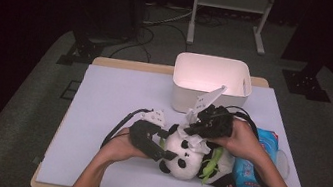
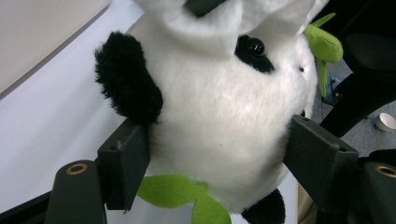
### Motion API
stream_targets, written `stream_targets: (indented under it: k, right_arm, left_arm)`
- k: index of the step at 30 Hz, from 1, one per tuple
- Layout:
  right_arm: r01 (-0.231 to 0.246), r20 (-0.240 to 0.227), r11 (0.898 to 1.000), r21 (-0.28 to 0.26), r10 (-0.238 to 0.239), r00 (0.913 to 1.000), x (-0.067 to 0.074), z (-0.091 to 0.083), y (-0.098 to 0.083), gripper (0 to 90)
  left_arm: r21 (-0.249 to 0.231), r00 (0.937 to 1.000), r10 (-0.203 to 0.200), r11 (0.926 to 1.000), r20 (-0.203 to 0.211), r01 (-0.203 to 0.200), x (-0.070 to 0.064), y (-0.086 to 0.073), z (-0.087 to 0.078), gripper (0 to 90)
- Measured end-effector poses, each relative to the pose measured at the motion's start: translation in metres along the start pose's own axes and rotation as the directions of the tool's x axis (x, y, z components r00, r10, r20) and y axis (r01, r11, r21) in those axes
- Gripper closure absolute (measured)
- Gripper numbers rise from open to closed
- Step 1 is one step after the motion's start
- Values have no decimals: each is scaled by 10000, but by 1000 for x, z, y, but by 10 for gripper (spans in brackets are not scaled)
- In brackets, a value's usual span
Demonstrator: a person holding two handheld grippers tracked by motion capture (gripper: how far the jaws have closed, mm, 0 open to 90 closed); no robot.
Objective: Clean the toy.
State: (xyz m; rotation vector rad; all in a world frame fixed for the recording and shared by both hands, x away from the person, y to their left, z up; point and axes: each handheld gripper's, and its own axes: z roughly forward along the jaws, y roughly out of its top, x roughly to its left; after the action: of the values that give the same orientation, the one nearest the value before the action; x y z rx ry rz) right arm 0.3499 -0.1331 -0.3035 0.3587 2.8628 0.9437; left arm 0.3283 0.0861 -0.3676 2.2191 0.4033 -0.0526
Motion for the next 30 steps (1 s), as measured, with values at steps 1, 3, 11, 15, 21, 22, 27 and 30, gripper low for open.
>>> stream_targets:
  k: [1,3,11,15,21,22,27,30]
  right_arm:
    - [36,0,10000,26,-36,10000,0,-2,-4,869]
    - [-21,13,9999,112,21,10000,1,-4,-10,869]
    - [-215,-22,9995,221,216,9998,12,-7,-35,869]
    - [-351,-127,9991,232,354,9993,15,-4,-49,868]
    - [-525,-285,9985,149,529,9982,18,0,-58,869]
    - [-498,-336,9987,134,502,9982,20,1,-59,868]
    - [-293,-596,9995,137,301,9978,28,5,-61,868]
    - [-201,-562,9995,250,215,9982,32,6,-59,869]
  left_arm:
    - [1,10000,-32,10000,38,32,0,0,0,253]
    - [15,9999,-95,10000,108,95,2,-1,0,247]
    - [166,9993,-343,9993,161,341,7,-5,1,222]
    - [244,9981,-566,9981,223,560,11,-8,2,216]
    - [283,9970,-728,9970,263,720,14,-10,1,206]
    - [270,9967,-760,9968,288,752,15,-10,1,205]
    - [-25,9947,-953,9954,379,954,15,-10,-1,207]
    - [-19,9950,-921,9957,374,923,14,-10,0,207]
